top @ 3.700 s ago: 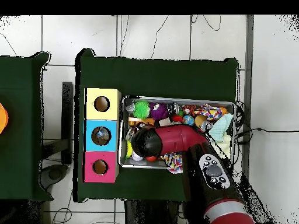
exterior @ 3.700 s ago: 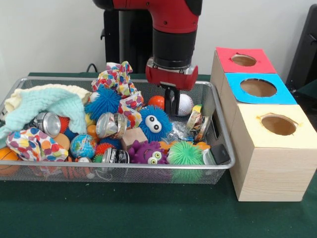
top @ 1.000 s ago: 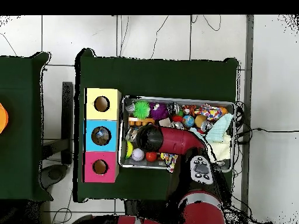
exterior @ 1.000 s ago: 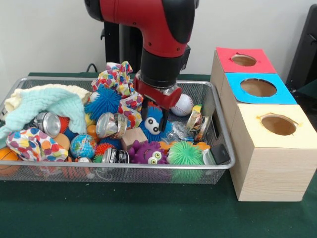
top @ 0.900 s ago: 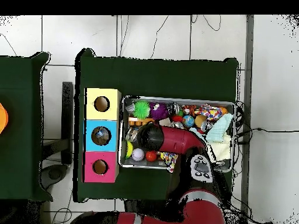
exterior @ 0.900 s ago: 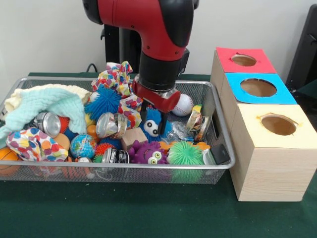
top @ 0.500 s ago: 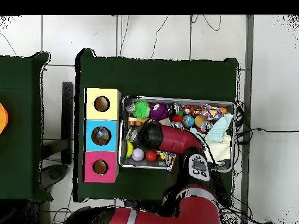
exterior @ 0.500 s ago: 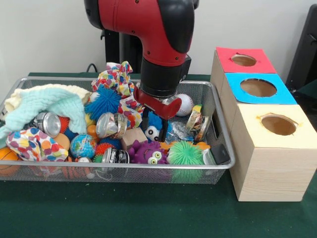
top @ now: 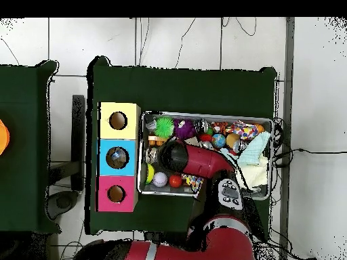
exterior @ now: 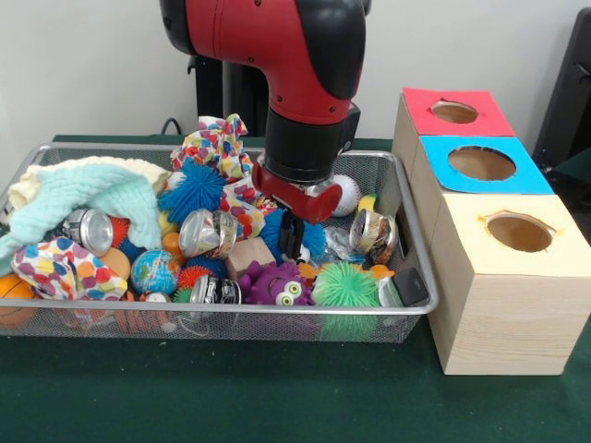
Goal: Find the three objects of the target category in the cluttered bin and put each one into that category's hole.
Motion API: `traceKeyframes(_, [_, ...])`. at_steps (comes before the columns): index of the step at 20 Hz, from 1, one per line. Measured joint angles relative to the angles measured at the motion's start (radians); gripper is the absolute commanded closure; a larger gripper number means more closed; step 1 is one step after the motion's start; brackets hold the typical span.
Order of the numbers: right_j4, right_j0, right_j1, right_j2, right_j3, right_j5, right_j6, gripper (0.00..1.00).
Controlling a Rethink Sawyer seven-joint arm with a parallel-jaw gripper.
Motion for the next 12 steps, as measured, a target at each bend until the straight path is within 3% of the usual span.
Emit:
traceKeyframes(9, [0.009, 0.0, -0.002, -0.001, 0.001, 0.0, 0.0, 1.0])
traceKeyframes(12, [0.009, 0.0, -0.033, -0.001, 0.014, 0.003, 0.0, 1.0])
